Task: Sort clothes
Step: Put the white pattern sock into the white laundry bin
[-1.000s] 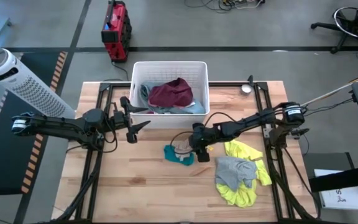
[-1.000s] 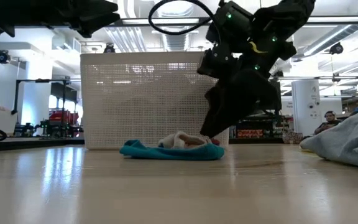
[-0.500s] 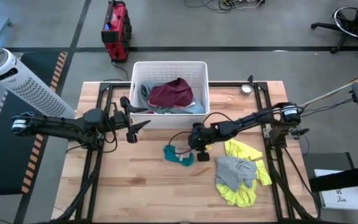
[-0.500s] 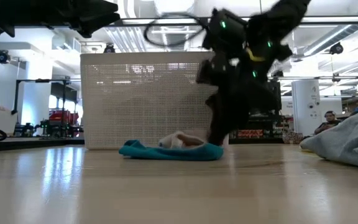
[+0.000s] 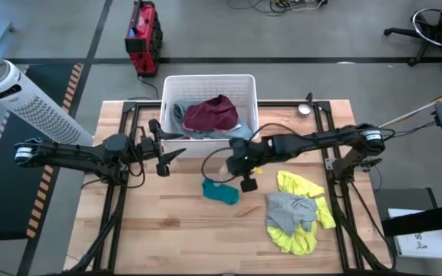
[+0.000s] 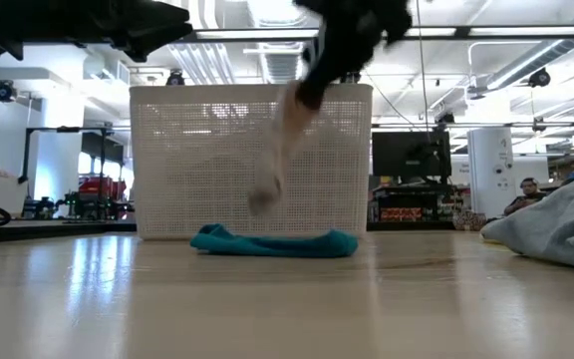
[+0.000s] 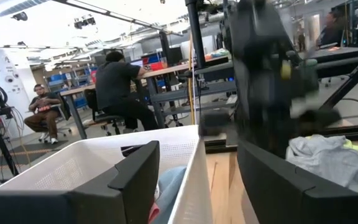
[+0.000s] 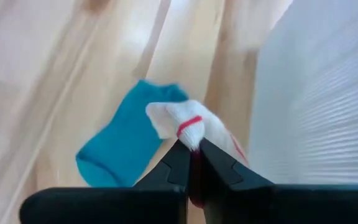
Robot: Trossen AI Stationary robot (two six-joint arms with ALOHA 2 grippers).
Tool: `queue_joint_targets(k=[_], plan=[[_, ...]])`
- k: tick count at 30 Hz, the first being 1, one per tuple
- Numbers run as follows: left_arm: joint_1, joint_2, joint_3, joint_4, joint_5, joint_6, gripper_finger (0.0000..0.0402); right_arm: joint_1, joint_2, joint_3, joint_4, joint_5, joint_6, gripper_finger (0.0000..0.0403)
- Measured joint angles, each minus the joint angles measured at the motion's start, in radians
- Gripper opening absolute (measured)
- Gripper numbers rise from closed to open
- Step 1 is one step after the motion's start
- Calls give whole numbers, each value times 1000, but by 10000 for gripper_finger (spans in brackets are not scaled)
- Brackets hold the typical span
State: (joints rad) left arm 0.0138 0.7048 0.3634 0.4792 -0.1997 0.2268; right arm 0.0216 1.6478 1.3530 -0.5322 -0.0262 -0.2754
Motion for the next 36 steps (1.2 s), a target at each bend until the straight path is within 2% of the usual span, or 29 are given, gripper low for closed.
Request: queue_joint_targets(k=[8,14,19,29,36], plan=[[0,1,0,-4,0,0,196,-11,-62,212,-66,11,-39,1],[0,1,0,-1,0,0,192,-80,-69,322,-100,209,-107,1],[0,1,0,-1,0,0,194,-189,-48,383,-98,236,-137,0],[0,1,0,0,0,0,208,-427,19,395,-155,237,-132,0],[0,1,0,2,-1,0,213,-495,113,394,-195,236,-108,11]])
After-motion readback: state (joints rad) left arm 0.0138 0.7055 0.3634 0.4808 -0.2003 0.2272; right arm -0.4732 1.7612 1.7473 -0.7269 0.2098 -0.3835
